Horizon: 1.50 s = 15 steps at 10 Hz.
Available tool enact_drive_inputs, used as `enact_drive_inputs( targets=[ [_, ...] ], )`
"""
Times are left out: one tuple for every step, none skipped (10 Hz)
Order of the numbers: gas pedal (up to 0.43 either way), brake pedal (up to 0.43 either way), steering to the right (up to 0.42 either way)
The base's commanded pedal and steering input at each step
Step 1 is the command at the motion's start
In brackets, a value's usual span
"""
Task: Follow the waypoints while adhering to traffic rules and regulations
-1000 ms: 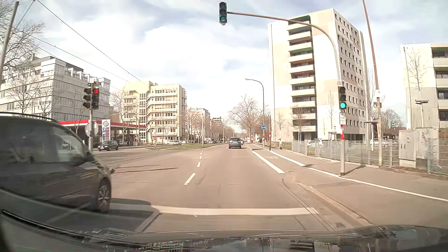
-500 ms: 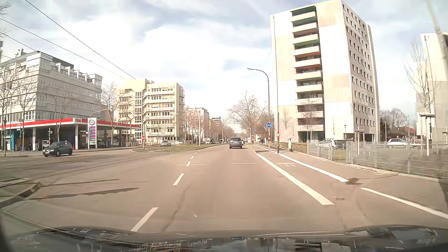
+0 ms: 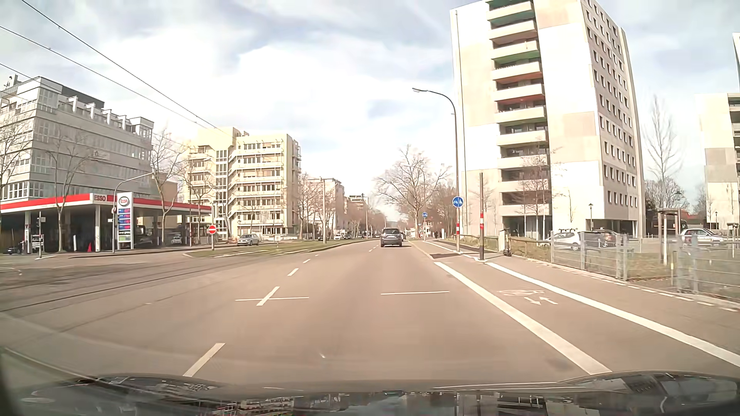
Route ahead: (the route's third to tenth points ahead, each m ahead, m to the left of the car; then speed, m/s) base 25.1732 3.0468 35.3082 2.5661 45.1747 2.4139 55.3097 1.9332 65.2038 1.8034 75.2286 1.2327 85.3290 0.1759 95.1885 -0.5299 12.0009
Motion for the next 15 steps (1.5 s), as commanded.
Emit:
enact_drive_inputs(
  targets=[
    [0.079, 0.000, 0.009],
    [0.079, 0.000, 0.009],
    [0.079, 0.000, 0.009],
    [0.079, 0.000, 0.009],
    [0.079, 0.000, 0.009],
    [0.079, 0.000, 0.009],
    [0.079, 0.000, 0.004],
    [0.079, 0.000, 0.002],
    [0.079, 0.000, 0.002],
    [0.079, 0.000, 0.002],
    [0.079, 0.000, 0.002],
    [0.079, 0.000, 0.002],
    [0.079, 0.000, 0.002],
    [0.079, 0.000, 0.002],
    [0.079, 0.000, 0.002]
  ],
)
